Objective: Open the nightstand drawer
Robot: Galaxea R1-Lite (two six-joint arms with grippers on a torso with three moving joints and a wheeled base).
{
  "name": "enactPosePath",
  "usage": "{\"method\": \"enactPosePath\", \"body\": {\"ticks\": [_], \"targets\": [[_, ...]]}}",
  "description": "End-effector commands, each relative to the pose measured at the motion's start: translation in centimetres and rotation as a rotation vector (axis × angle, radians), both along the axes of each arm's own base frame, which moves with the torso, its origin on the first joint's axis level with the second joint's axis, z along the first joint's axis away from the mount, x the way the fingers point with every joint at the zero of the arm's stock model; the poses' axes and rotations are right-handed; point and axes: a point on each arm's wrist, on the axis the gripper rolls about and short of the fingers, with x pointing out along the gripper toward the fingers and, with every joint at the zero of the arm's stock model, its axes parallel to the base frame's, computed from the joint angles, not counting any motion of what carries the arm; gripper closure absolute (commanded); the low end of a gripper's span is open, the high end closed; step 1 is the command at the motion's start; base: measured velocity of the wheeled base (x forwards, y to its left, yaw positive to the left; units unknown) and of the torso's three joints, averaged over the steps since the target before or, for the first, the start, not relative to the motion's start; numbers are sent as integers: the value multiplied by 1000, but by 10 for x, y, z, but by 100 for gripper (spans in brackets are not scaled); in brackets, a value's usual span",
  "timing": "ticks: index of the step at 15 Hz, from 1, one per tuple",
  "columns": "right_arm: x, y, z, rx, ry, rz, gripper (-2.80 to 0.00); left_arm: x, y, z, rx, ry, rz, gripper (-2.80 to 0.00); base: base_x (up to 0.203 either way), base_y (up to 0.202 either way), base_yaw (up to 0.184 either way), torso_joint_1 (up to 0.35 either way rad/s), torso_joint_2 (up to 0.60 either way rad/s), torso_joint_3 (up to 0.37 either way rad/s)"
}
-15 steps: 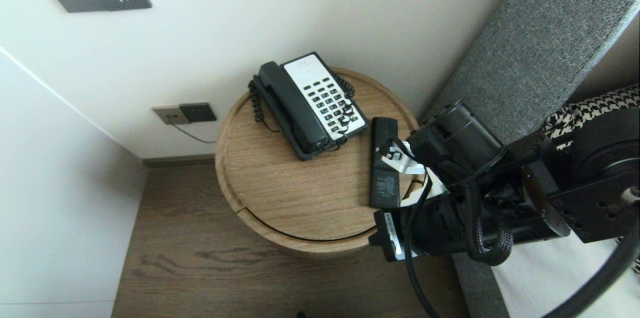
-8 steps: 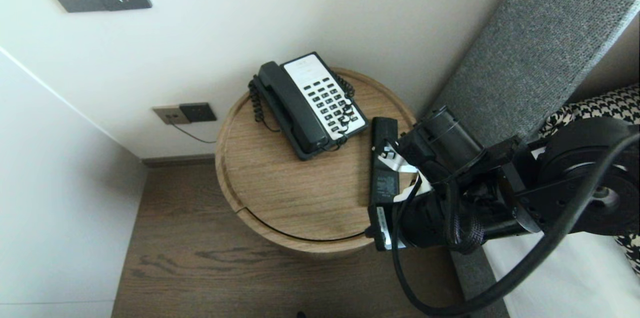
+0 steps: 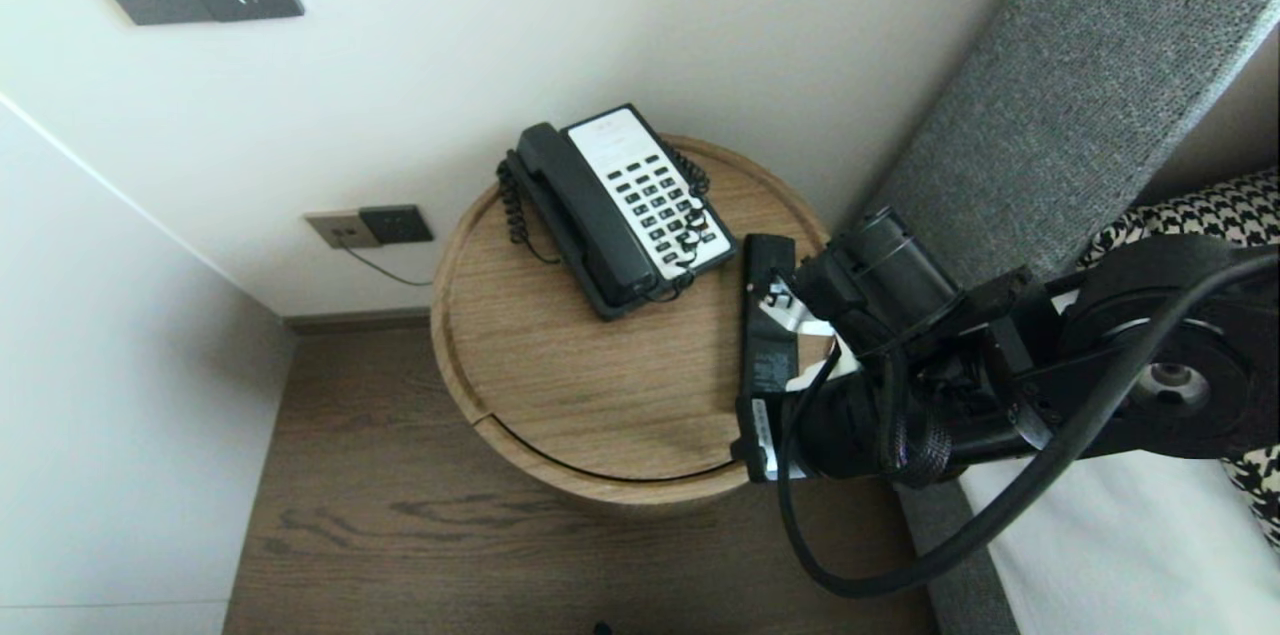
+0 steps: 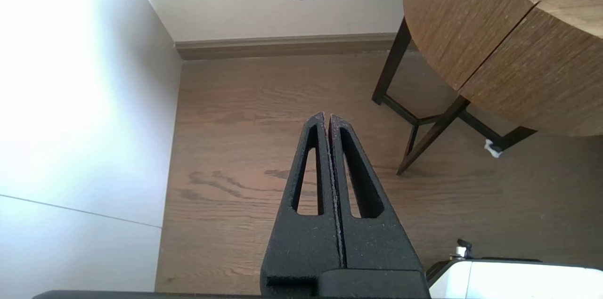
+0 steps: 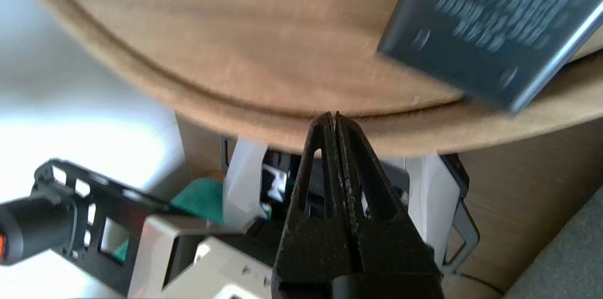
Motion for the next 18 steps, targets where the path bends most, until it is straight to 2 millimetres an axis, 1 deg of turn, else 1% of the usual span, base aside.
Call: {"method": "enactPosePath", "body": {"ticks": [1, 10, 13, 18], "targets": [[3, -1, -2, 0, -2, -14, 0, 0, 0, 0, 0, 0, 0, 0, 0, 0, 0, 0, 0, 0], [4, -2, -14, -27, 19, -19, 0, 0, 0, 0, 0, 0, 0, 0, 0, 0, 0, 0, 0, 0], [-1, -2, -12, -22, 17, -8, 0, 0, 0, 0, 0, 0, 1, 0, 0, 0, 0, 0, 0, 0], [-12, -5, -22, -48, 46, 11, 0, 0, 0, 0, 0, 0, 0, 0, 0, 0, 0, 0, 0, 0]]}}
